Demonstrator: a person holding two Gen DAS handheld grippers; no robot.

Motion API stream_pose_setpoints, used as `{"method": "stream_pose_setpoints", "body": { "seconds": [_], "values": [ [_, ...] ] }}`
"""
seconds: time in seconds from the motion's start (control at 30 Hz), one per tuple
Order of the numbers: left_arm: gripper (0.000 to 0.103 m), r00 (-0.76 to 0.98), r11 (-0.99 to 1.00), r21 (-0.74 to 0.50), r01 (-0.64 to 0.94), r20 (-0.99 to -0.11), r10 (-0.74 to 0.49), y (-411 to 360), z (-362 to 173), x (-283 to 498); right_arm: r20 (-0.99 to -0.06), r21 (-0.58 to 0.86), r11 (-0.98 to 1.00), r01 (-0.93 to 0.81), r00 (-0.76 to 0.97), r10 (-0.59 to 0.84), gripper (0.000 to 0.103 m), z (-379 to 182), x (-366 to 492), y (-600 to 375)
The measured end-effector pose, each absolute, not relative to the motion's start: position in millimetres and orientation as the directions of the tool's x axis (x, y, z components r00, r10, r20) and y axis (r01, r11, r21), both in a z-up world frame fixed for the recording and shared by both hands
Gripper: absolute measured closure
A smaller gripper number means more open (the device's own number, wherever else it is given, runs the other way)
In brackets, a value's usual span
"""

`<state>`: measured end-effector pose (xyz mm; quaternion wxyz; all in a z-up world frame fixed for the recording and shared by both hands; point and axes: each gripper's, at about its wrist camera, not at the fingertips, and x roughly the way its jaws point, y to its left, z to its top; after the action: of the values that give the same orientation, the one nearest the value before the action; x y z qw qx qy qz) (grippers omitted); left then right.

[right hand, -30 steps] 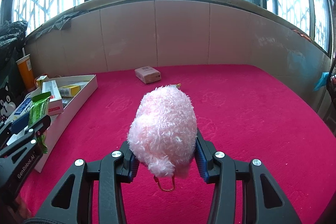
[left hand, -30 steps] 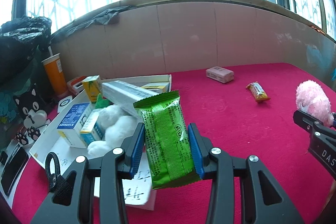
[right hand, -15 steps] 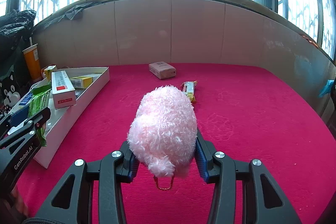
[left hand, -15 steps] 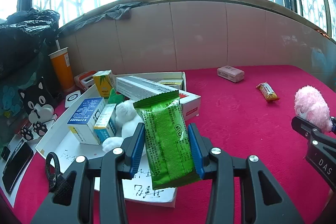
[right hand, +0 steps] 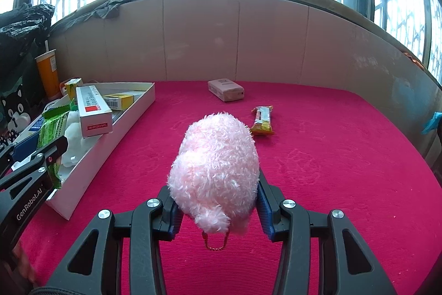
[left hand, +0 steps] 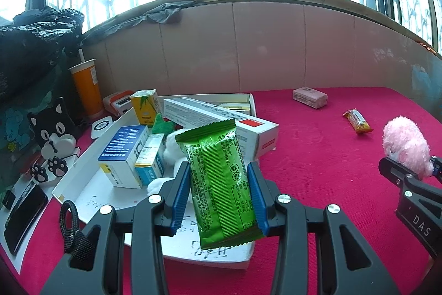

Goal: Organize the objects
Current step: 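Carry the green wrapper and pink plush with both tools over the tray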

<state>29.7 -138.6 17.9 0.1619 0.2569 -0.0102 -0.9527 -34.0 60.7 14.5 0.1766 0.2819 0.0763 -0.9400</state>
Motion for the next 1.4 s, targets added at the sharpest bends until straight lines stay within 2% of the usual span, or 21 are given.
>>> {"method": "stream_pose_setpoints", "body": {
  "seconds": [0.7, 1.4],
  "values": [
    [0.063, -0.801, -0.935, 0.085, 0.345, -0.492, -0.340, -167.0, 18.9, 41.9, -0.566, -0.090, -0.895, 0.437, -0.761, -0.315, 0.054, 11.7, -22.3, 27.5],
    [0.063, -0.770, -0.918, 0.101, 0.383, -0.513, -0.378, -198.5, 17.2, 46.9, -0.593, -0.056, -0.858, 0.511, -0.708, -0.383, 0.054, 7.3, -18.1, -12.9]
  ]
}}
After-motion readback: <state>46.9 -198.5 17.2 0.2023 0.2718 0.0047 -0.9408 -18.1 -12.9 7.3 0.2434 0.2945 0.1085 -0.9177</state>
